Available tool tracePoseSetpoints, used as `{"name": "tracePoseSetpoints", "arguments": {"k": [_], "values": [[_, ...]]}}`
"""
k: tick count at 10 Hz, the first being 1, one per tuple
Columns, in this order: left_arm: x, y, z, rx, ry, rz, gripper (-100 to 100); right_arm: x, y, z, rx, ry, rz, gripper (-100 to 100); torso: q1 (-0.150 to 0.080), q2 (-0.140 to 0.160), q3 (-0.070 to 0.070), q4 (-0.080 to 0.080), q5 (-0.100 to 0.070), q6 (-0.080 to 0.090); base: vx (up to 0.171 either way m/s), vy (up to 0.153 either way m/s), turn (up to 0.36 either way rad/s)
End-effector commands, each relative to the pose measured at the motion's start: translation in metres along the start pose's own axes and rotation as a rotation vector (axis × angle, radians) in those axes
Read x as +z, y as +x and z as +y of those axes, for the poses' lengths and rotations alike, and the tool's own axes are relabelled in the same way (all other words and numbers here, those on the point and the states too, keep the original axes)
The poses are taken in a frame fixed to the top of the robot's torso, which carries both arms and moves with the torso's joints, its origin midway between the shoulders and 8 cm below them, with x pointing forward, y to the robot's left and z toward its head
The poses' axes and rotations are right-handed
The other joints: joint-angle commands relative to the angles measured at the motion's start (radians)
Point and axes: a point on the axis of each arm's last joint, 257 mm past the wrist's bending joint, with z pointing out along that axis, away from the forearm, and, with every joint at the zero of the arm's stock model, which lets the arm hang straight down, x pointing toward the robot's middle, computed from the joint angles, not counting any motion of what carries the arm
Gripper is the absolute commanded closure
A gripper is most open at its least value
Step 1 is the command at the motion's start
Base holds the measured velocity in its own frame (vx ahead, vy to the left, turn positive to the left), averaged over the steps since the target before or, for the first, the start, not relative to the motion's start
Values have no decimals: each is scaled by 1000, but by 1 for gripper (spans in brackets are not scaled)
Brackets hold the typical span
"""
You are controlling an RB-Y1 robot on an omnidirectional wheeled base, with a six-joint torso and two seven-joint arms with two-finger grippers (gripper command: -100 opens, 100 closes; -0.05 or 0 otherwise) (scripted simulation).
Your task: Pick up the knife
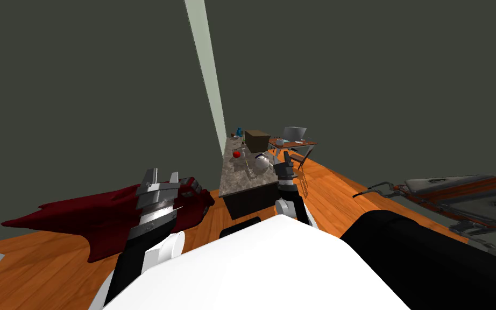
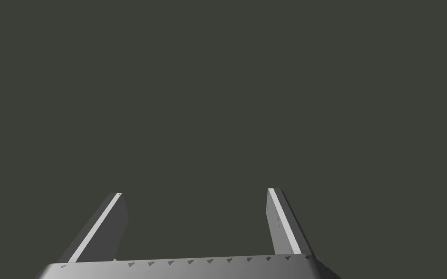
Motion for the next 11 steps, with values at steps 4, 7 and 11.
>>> {"name": "tracePoseSetpoints", "arguments": {"k": [4,7,11], "values": [[0,0,0,0,0,0,0,2,10,-22,65,66,88,-100,-1,0,0,0,0,0,-5,-7,53],[0,0,0,0,0,0,0,4,12,-40,132,118,111,-100,-1,0,0,0,0,0,-8,-14,71],[0,0,0,0,0,0,0,6,11,-62,220,182,119,-100,-1,0,0,0,0,0,-4,-8,57]]}}
